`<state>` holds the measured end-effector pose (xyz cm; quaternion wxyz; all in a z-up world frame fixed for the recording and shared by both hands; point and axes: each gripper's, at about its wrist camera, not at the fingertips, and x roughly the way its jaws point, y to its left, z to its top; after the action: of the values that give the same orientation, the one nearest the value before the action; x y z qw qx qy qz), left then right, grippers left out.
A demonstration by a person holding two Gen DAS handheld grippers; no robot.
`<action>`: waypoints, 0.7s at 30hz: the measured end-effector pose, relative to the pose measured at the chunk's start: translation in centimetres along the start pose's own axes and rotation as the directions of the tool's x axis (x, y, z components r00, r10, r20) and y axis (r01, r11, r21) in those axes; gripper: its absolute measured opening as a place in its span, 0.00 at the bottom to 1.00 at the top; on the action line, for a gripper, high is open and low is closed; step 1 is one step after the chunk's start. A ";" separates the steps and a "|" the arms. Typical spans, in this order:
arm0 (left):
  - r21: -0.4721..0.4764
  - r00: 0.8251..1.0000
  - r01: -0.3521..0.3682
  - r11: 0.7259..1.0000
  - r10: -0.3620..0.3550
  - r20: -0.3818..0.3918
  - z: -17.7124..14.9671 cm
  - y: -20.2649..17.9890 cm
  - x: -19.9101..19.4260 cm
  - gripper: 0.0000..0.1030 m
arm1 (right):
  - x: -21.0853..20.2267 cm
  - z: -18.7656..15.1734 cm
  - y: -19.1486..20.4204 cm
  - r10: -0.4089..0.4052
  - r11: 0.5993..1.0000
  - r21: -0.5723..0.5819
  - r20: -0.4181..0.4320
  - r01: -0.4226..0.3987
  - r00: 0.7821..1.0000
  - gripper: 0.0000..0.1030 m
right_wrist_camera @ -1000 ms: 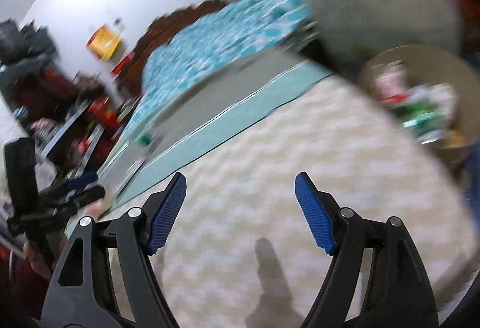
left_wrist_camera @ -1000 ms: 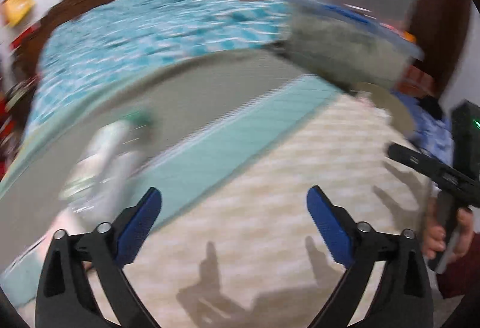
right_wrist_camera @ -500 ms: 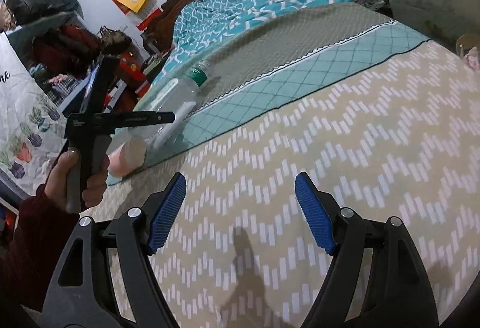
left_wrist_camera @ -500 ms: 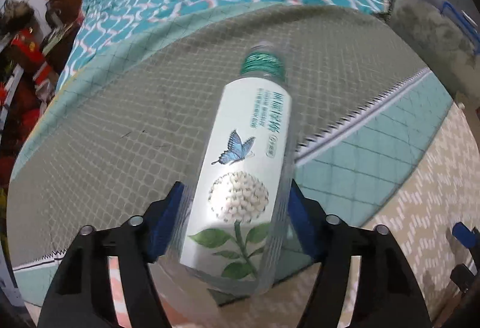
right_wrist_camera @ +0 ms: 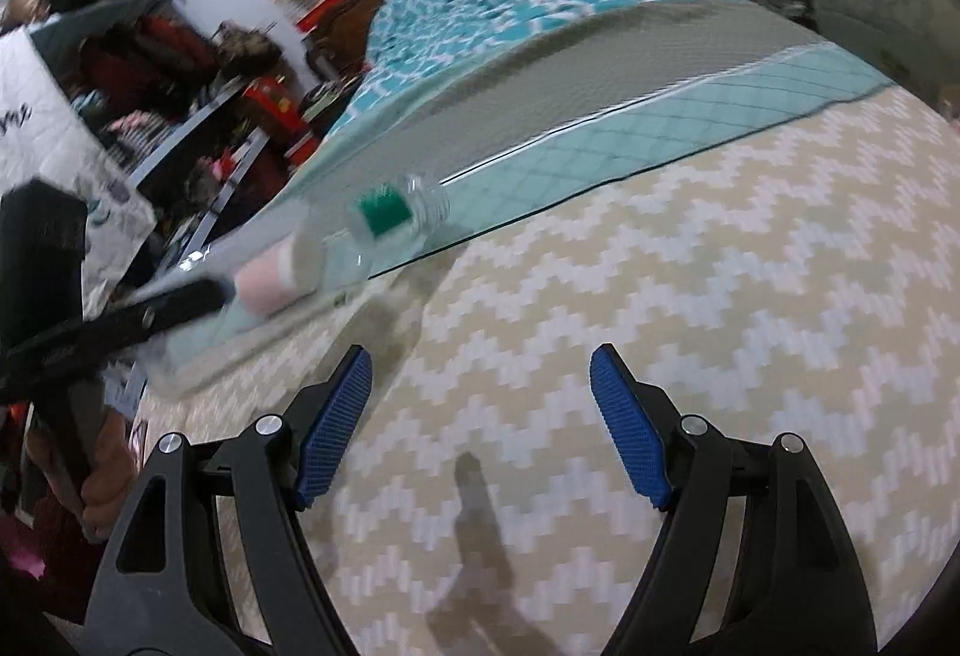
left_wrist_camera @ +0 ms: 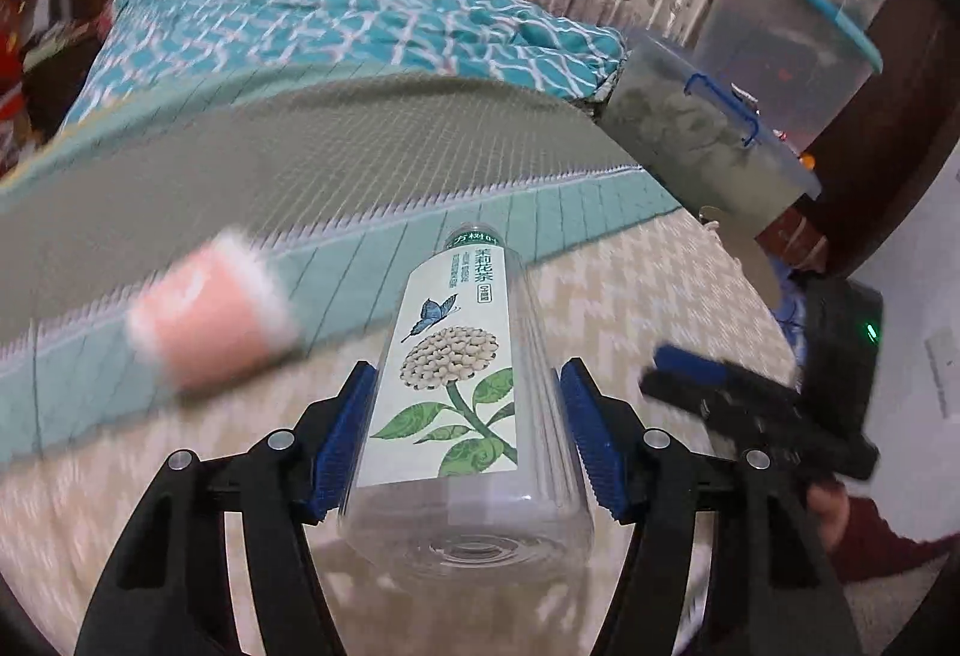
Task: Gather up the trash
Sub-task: 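Lift the tea bottle with the left tool while the right tool reaches for the pink-white cup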
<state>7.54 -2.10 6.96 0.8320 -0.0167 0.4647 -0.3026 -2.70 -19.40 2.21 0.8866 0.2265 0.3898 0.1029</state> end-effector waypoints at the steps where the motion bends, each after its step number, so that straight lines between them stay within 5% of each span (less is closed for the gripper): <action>1: -0.022 1.000 0.000 1.000 0.000 0.001 -1.1 0.6 -0.7 0.58 | 0.3 -0.2 0.8 0.005 1.000 -0.016 -0.008 -0.005 1.000 0.74; 11: -0.173 1.000 -0.028 0.984 0.025 -0.019 -10.1 5.3 -3.8 0.68 | 3.3 -1.7 6.7 0.038 0.991 -0.125 -0.096 -0.050 0.995 0.74; 16: -0.126 0.999 -0.051 0.991 0.049 -0.019 -9.6 4.0 -3.3 0.84 | 3.6 -1.7 7.7 0.023 0.986 -0.159 -0.105 -0.040 0.994 0.74; 21: -0.048 0.996 -0.089 0.995 0.088 -0.021 -8.5 2.4 -1.8 0.84 | 3.4 -0.8 7.9 0.003 0.988 -0.155 -0.085 -0.016 0.996 0.74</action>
<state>1.37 2.91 2.76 0.8395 -0.0135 0.4802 -0.2540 -1.03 -11.01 3.33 0.8839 0.1540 0.4167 0.1465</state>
